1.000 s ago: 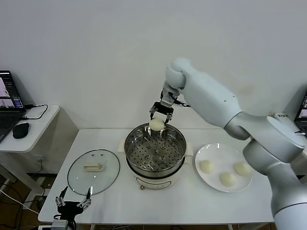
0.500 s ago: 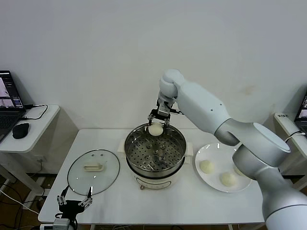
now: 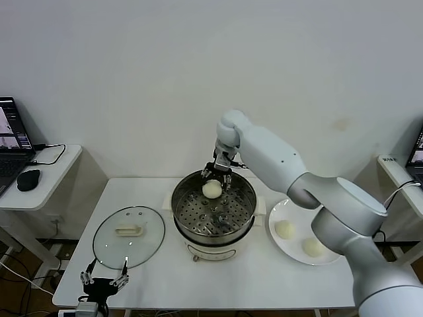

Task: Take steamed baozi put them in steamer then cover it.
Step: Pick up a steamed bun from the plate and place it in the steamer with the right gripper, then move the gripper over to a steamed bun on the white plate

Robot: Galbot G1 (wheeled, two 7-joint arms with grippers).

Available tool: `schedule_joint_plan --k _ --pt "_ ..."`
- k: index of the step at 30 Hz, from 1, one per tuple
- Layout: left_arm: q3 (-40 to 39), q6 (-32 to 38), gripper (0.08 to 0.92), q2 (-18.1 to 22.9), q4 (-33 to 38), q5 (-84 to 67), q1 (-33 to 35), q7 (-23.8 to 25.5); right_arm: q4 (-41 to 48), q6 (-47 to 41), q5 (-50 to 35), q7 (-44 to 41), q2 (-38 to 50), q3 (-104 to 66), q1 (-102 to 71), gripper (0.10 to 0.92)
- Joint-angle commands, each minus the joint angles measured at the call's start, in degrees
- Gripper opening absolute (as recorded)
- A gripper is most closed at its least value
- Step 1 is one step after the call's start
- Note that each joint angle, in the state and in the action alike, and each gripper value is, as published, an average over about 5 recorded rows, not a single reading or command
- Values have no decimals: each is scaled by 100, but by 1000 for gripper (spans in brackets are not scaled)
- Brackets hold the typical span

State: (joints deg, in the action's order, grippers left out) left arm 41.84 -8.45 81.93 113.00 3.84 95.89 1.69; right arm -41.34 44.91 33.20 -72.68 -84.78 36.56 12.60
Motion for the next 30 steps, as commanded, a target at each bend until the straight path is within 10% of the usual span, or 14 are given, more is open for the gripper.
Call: schedule_joint_plan --k 1,17,30 --pt "-5 6 823 -3 -39 -3 -12 -8 115 1 0 98 -70 6 -54 620" --pt "-7 10 823 12 -19 6 33 -14 -869 -992 -761 -237 571 -18 124 822" --pt "-18 -33 823 -42 140 -2 85 51 -3529 -5454 -3090 -410 3185 -313 495 823"
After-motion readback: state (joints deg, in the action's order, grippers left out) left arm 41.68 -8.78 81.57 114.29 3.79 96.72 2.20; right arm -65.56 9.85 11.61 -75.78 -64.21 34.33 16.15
